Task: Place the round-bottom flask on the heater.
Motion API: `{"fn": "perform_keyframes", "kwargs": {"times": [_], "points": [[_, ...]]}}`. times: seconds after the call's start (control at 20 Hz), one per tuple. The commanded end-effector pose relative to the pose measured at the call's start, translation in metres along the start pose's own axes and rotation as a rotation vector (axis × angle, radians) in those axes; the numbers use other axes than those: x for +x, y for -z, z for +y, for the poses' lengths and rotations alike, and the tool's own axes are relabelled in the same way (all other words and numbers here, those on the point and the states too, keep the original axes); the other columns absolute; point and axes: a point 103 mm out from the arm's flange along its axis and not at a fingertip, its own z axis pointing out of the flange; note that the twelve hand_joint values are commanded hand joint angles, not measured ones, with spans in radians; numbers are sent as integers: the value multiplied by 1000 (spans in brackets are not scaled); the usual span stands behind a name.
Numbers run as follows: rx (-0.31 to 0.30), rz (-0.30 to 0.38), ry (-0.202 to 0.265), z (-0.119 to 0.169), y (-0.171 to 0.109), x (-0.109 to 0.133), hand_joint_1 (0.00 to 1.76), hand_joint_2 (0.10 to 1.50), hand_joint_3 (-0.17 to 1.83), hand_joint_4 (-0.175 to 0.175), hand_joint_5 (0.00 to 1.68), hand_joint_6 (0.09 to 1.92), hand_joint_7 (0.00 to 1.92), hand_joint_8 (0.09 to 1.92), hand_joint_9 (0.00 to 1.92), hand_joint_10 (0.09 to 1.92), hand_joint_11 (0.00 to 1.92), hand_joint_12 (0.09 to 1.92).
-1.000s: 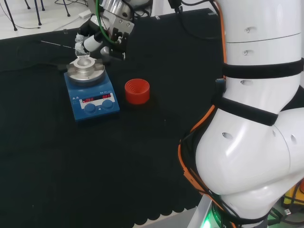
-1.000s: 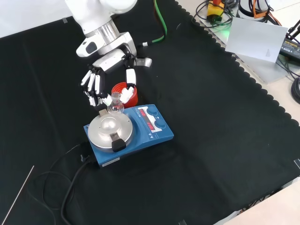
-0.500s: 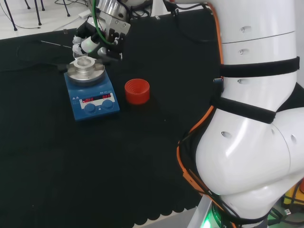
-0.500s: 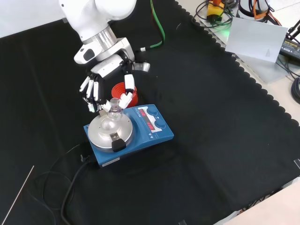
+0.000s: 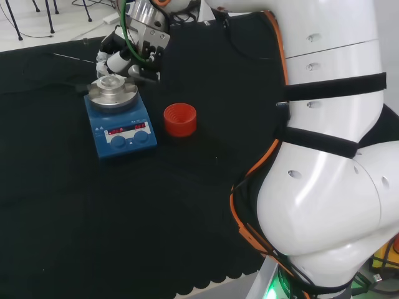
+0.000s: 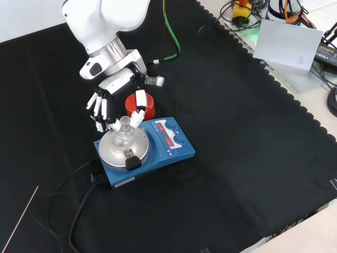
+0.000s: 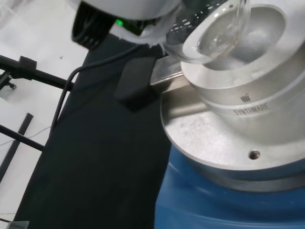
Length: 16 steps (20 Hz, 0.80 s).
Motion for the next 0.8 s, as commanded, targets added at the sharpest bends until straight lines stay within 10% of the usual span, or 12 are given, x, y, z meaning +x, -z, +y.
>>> {"fn": "perform_keyframes", "kwargs": {"times": [0.05, 0.8], "points": [[5, 4, -6, 0, -1, -5, 1082, 643, 878, 155, 1087, 1103, 599, 548, 755, 481, 321, 1298], [14, 7, -17, 2, -8, -13, 1083, 640, 882, 158, 1088, 1102, 597, 550, 754, 483, 321, 1298]]}}
